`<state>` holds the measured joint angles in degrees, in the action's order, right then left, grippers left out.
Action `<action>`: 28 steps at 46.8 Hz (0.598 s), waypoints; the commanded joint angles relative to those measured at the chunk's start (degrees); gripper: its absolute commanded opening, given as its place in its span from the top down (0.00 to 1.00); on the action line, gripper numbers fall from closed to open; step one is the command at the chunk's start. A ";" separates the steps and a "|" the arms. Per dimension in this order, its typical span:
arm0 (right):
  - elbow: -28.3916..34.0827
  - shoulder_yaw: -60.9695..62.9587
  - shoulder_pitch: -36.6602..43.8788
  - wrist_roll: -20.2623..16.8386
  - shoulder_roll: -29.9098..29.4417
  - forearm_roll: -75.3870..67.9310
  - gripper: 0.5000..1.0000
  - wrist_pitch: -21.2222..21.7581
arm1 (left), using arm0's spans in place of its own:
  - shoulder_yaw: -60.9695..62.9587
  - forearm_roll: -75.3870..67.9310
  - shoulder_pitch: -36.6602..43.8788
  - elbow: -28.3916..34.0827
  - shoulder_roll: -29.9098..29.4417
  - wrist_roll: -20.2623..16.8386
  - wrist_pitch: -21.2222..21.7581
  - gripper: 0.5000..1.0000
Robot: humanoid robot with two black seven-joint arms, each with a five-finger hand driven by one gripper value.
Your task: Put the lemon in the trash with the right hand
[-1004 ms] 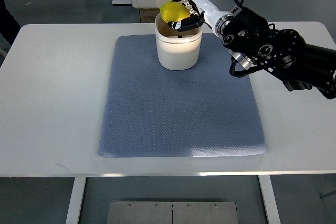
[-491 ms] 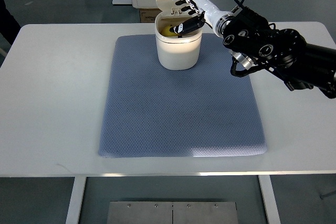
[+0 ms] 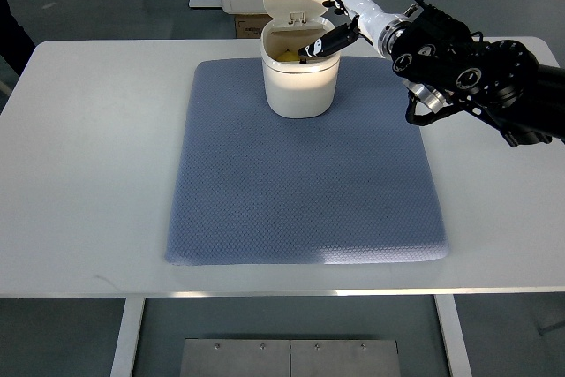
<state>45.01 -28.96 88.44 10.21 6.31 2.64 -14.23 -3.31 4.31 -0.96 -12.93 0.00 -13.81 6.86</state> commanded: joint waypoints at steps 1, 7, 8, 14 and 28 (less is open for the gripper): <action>3.50 0.04 0.68 0.25 2.56 0.00 0.03 -0.09 | -0.03 0.00 -0.01 0.01 0.00 0.01 0.00 0.00; 9.65 0.04 2.00 0.51 8.45 0.00 0.00 -0.01 | 0.06 0.00 -0.01 0.01 0.00 0.01 0.00 0.00; 10.79 0.04 2.26 0.51 9.50 0.09 0.00 -0.01 | -0.03 0.00 -0.01 0.01 0.00 0.01 0.00 0.00; 16.42 0.57 2.79 0.77 16.71 0.26 0.00 0.08 | 0.06 0.00 -0.01 0.01 0.00 0.01 0.00 0.00; 17.57 6.88 -0.71 1.65 26.56 0.00 0.00 -0.01 | -0.03 0.00 -0.01 -0.08 0.00 0.01 0.00 0.00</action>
<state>62.66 -25.09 89.72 11.49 31.21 2.66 -14.32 -3.31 4.31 -0.96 -12.93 0.00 -13.79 6.86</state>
